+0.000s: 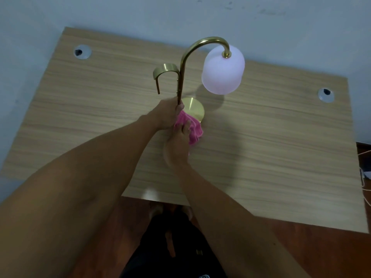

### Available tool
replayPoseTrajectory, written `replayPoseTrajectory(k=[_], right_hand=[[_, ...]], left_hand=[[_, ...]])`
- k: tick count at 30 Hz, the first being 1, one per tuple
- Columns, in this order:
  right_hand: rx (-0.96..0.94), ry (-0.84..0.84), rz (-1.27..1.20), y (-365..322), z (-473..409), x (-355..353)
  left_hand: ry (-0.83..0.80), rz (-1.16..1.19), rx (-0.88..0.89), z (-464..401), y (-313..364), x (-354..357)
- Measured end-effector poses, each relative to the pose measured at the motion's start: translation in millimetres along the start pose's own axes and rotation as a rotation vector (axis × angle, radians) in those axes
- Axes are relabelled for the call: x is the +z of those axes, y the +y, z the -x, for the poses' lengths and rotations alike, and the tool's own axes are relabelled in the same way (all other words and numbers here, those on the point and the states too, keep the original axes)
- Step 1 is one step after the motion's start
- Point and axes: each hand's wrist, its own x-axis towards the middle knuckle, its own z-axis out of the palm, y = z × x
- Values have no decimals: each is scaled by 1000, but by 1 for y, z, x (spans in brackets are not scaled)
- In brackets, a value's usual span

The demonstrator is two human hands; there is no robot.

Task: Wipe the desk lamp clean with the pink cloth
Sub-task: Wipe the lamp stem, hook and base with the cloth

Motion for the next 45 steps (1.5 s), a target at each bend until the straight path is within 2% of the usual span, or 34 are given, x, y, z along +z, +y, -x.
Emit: replayPoseTrajectory(k=[5, 7, 9, 11, 13, 15, 19, 20, 22, 24, 28, 31, 33, 35, 36, 38, 40, 42, 45], right_hand=[[-129, 12, -16, 19, 0, -30], [26, 39, -265, 24, -2, -56], [201, 153, -489, 28, -10, -84], [167, 353, -527, 33, -23, -104], [120, 415, -549, 31, -34, -110], [68, 413, -425, 33, -46, -105], [-85, 274, -226, 16, -44, -72], [-91, 232, -148, 12, -38, -61], [27, 161, -72, 6, -28, -40], [120, 190, -103, 1, -21, -16], [29, 162, -77, -13, -16, 18], [3, 105, -200, -19, -11, 11], [35, 39, -374, -16, -3, -10], [106, 139, -514, -2, 1, -35], [108, 264, -512, 5, 0, -47], [32, 506, -485, 19, -6, -65], [-102, 607, -399, 23, -16, -75], [-263, 549, -238, 22, -29, -78], [-540, 321, 57, 31, -46, -60]], left_hand=[[-101, -59, -24, -3, 1, -11], [-114, -89, -9, -3, 2, -15], [-86, -87, 3, -1, 1, -18], [-55, -70, 9, -1, 0, -20], [-66, -69, 11, -1, 1, -20], [-101, -78, 6, -2, 2, -19], [-113, -84, 2, -4, 2, -11], [-105, -86, 3, -4, 1, -9], [-96, -100, 5, -6, -2, -6], [-105, -122, 13, -9, -5, -6], [-138, -146, 16, -10, -3, -9], [-176, -166, -10, -9, -1, -15], [-159, -151, 9, -9, 0, -21], [-115, -109, 44, -7, 2, -26], [-102, -89, 61, -5, 3, -29], [-82, -70, 93, -4, 6, -31], [-64, -65, 109, -4, 9, -31], [-61, -79, 93, -5, 11, -31], [-74, -112, 61, -5, 11, -29]])
